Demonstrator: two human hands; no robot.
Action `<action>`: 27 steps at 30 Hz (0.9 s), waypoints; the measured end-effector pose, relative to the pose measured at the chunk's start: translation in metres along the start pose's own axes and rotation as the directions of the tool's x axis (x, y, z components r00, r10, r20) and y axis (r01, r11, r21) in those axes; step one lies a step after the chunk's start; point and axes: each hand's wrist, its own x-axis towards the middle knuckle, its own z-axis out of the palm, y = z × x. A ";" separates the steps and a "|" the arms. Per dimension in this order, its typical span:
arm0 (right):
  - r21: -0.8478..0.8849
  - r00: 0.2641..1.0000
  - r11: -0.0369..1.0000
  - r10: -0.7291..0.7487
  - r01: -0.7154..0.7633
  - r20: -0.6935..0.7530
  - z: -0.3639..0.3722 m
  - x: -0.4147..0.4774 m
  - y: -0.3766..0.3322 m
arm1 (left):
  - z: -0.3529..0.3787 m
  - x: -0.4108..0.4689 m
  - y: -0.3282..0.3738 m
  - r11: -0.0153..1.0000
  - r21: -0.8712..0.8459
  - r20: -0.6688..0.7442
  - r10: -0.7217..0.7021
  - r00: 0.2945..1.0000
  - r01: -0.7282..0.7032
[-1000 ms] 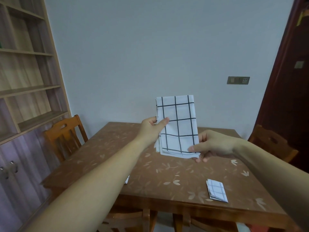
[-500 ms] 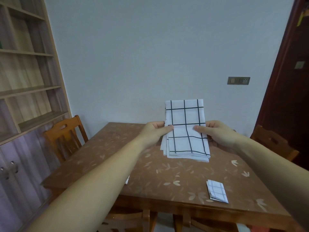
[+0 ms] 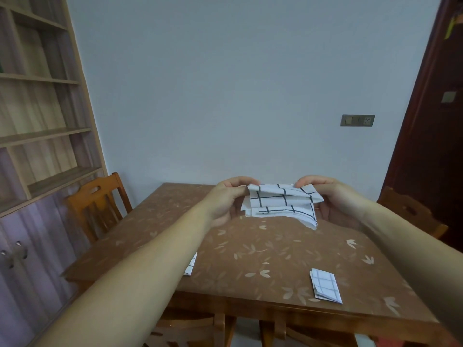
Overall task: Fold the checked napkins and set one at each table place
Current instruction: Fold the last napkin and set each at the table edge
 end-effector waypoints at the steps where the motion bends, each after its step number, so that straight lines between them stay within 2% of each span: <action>1: 0.000 1.000 1.000 -0.003 0.003 0.002 0.000 0.000 0.000 | 0.000 -0.001 0.001 1.000 0.003 0.000 -0.003 1.000 0.003; 9: -0.072 0.998 0.997 -0.038 0.034 -0.054 0.003 -0.001 -0.001 | 0.008 -0.006 0.006 0.997 -0.083 -0.044 -0.009 0.999 0.005; 13: -0.063 0.977 0.993 -0.112 0.101 -0.184 0.009 0.001 -0.004 | 0.009 -0.007 0.004 0.981 -0.157 -0.005 -0.114 0.993 0.112; 17: -0.105 0.945 0.987 -0.149 0.123 -0.292 0.011 0.004 0.000 | 0.012 -0.013 0.004 0.955 -0.266 0.050 -0.124 0.991 0.133; 20: -0.144 0.943 0.982 -0.159 0.121 -0.293 0.012 0.004 0.003 | 0.018 -0.013 0.001 0.979 -0.180 0.065 -0.088 0.994 0.098; 23: -0.255 0.937 0.960 -0.187 0.112 -0.294 0.014 0.003 0.006 | 0.023 -0.008 -0.004 0.990 -0.138 0.016 -0.041 0.999 0.042; 27: -0.460 0.932 0.879 -0.264 0.127 -0.247 0.016 -0.002 0.006 | 0.026 -0.003 -0.006 0.990 -0.137 -0.027 -0.027 0.999 0.023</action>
